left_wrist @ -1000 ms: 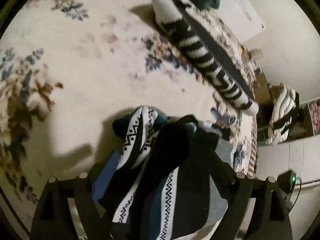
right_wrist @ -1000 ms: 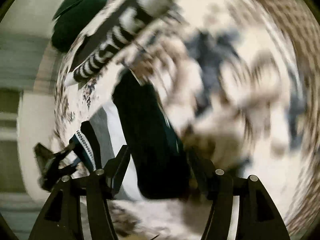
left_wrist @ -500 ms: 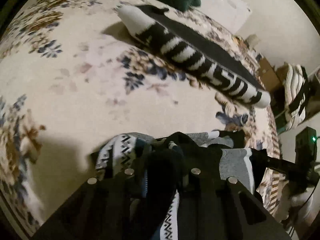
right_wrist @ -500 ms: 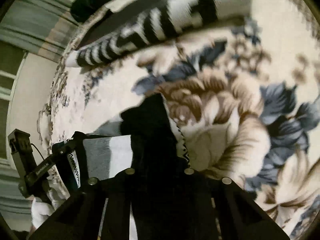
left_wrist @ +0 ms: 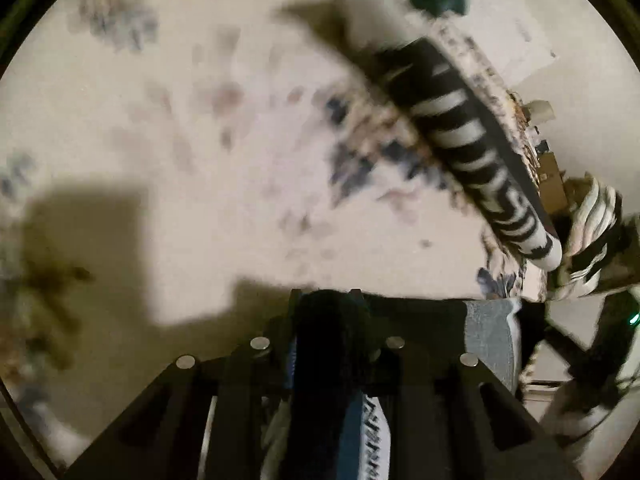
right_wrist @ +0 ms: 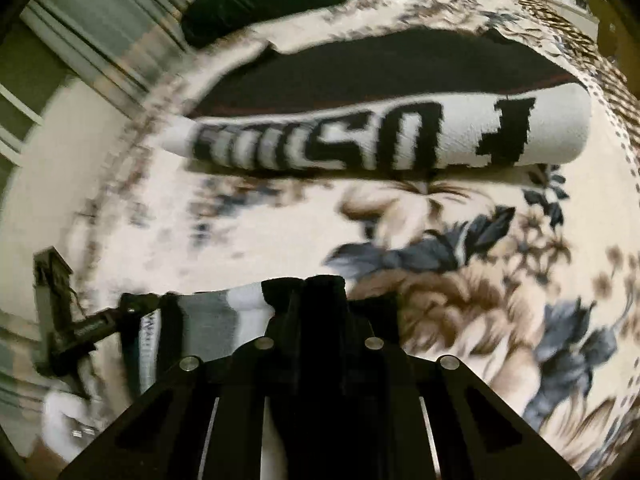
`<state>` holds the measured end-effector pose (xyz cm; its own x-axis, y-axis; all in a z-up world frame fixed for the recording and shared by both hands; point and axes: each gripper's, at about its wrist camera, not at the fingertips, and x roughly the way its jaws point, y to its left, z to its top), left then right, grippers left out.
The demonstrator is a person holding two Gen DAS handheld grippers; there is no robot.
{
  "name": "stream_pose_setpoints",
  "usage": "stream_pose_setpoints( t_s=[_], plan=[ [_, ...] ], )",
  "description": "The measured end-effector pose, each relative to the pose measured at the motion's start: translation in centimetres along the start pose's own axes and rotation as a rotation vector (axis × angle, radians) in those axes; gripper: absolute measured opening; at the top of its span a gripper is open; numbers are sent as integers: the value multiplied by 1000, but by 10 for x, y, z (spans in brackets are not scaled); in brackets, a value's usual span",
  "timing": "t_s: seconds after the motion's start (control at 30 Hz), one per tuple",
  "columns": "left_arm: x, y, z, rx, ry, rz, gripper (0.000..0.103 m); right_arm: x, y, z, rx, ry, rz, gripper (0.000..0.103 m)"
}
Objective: Fold small clothes
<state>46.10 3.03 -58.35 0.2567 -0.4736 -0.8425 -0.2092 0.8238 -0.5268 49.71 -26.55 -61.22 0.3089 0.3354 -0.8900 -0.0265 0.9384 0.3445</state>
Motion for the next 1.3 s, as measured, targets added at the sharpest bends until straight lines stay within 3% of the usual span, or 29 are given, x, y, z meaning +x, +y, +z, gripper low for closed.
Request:
stream_pose_setpoints(
  t_s=[0.07, 0.1, 0.13, 0.2, 0.27, 0.33, 0.4, 0.5, 0.57, 0.67, 0.77, 0.8, 0.83, 0.87, 0.9, 0.93, 0.97, 1.0, 1.07, 1.17, 1.2, 1.23, 1.27, 1.3],
  plan=[
    [4, 17, 5, -95, 45, -71, 34, 18, -4, 0, -6, 57, -34, 14],
    [-1, 21, 5, -126, 47, -100, 47, 17, -5, -1, 5, 57, -25, 15],
    [-12, 26, 3, -154, 32, -121, 65, 15, -6, -1, 11, 62, -10, 17],
    [-39, 34, -7, -198, -24, -113, 77, 5, -9, -3, 28, 70, 12, 32],
    [-68, 36, -25, -200, -77, -77, 77, -10, -15, -10, 57, 61, 20, 46],
    [-86, 32, -46, -176, -109, -31, 77, -22, -23, -19, 85, 58, 43, 49],
    [-88, 29, -65, -167, -87, -21, 77, -30, -30, -33, 121, 71, 58, 49],
    [-56, 30, -90, -186, 2, -43, 77, -30, -40, -51, 150, 110, 89, 49],
    [-35, 27, -99, -216, 34, -104, 77, -25, -45, -60, 160, 134, 98, 49],
    [-27, -2, -108, -135, -15, -152, 75, -13, -50, -71, 188, 173, 144, 49],
    [-31, -13, -110, -148, -47, -328, 74, -2, -55, -77, 241, 201, 247, 45],
    [-33, -9, -110, -179, -56, -411, 74, -2, -57, -80, 264, 204, 303, 26],
    [-34, 3, -109, -239, -73, -499, 74, -2, -57, -81, 274, 208, 327, 17],
    [-31, 22, -109, -328, -85, -612, 73, -4, -59, -82, 290, 205, 350, 15],
    [-24, 40, -109, -394, -76, -668, 73, -6, -64, -86, 325, 199, 394, 15],
    [-19, 52, -109, -415, -60, -613, 73, -7, -69, -88, 355, 199, 415, 14],
    [-13, 66, -107, -391, -32, -487, 71, -9, -76, -90, 384, 195, 407, 14],
    [-10, 75, -105, -370, -14, -432, 68, -10, -81, -92, 390, 190, 374, 14],
    [-15, 75, -102, -359, -6, -442, 68, -13, -83, -93, 344, 193, 267, 14],
    [-35, 49, -94, -202, -10, -310, 69, -19, -79, -90, 313, 211, 272, 15],
    [-39, 43, -94, -171, -20, -291, 71, -22, -76, -88, 290, 217, 262, 24],
    [-42, 38, -94, -144, -29, -272, 83, -24, -73, -86, 266, 213, 253, 33],
    [-43, 33, -93, -120, -26, -243, 90, -24, -72, -84, 250, 202, 253, 52],
    [-40, 30, -93, -103, -17, -227, 92, -25, -70, -83, 240, 191, 259, 63]
  ],
)
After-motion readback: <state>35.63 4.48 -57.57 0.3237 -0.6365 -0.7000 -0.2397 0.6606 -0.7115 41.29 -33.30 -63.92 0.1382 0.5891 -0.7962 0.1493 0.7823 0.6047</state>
